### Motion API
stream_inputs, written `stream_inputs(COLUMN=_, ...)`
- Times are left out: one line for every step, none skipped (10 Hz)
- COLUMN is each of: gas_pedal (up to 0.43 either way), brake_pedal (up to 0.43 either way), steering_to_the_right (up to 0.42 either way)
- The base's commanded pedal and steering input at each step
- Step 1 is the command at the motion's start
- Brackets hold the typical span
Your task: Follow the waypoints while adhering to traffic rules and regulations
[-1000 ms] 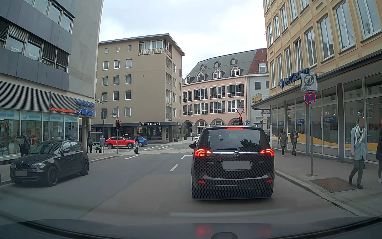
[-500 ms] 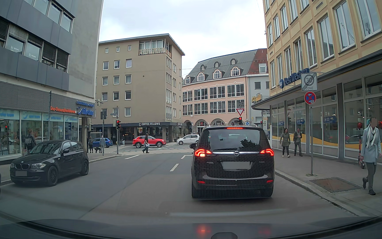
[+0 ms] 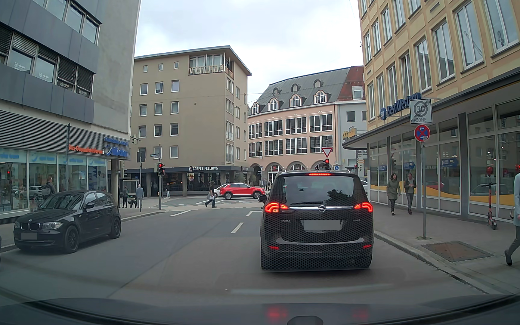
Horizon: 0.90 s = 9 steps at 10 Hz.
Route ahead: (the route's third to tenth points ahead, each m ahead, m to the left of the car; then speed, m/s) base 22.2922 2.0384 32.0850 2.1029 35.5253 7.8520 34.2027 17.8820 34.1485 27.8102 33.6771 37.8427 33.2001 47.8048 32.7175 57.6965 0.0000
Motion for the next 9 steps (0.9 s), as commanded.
stream_inputs(gas_pedal=0.0, brake_pedal=0.189, steering_to_the_right=-0.006)
stream_inputs(gas_pedal=0.0, brake_pedal=0.189, steering_to_the_right=-0.006)
stream_inputs(gas_pedal=0.0, brake_pedal=0.189, steering_to_the_right=-0.006)
stream_inputs(gas_pedal=0.0, brake_pedal=0.189, steering_to_the_right=-0.005)
stream_inputs(gas_pedal=0.0, brake_pedal=0.189, steering_to_the_right=-0.005)
stream_inputs(gas_pedal=0.0, brake_pedal=0.189, steering_to_the_right=-0.005)
stream_inputs(gas_pedal=0.0, brake_pedal=0.189, steering_to_the_right=-0.006)
stream_inputs(gas_pedal=0.0, brake_pedal=0.189, steering_to_the_right=-0.005)
stream_inputs(gas_pedal=0.0, brake_pedal=0.189, steering_to_the_right=-0.006)
